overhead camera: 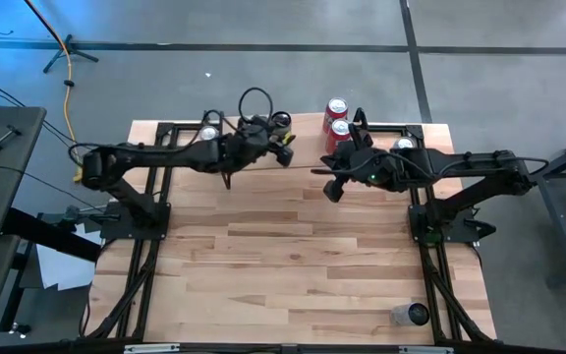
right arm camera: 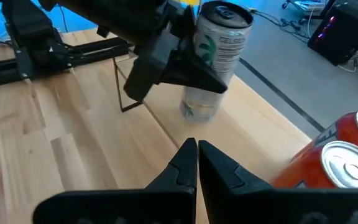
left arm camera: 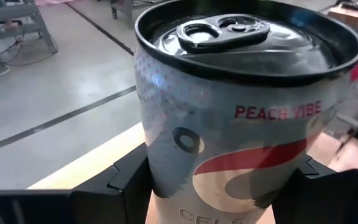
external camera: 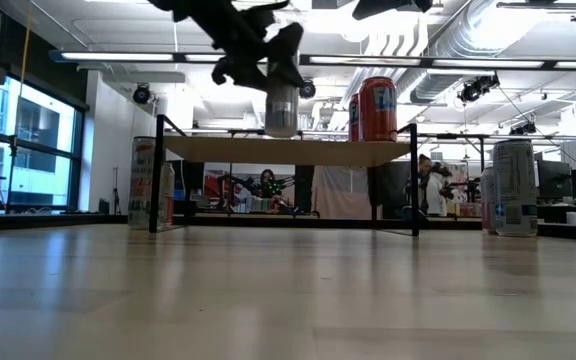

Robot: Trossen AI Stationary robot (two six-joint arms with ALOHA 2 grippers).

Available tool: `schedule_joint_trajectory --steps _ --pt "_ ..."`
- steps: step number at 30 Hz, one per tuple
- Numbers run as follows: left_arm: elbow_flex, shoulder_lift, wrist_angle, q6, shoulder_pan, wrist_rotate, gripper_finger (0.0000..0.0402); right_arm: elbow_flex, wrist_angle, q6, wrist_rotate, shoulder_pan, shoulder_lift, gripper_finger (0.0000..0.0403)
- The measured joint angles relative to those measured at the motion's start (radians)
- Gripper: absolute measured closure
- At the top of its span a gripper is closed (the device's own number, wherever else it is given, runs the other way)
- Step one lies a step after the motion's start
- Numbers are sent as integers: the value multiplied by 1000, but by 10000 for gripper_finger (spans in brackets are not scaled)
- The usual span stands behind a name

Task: Place canned beverage on shelf
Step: Put the bottom black orange soda can on the shelf

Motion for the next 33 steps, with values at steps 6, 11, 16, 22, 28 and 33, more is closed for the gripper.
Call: schedule_joint_trajectory --steps 6,11,16,22,28,33 --pt "50 59 -4 -34 -2 -23 200 0 -5 -6 0 -6 0 403" --pt "51 89 -11 -56 -2 -24 199 0 -6 -11 -1 -6 -1 403" --pt "51 91 -11 -70 -2 -25 199 0 -6 -11 -1 -6 -1 403" --pt "51 91 -12 -83 -5 -25 199 0 -6 -11 -2 -5 -1 403" --pt "51 91 -15 -37 -9 -23 199 0 -5 10 -8 -5 -1 403" --pt "51 91 -6 -19 -6 10 199 0 -5 12 -22 -5 -1 403"
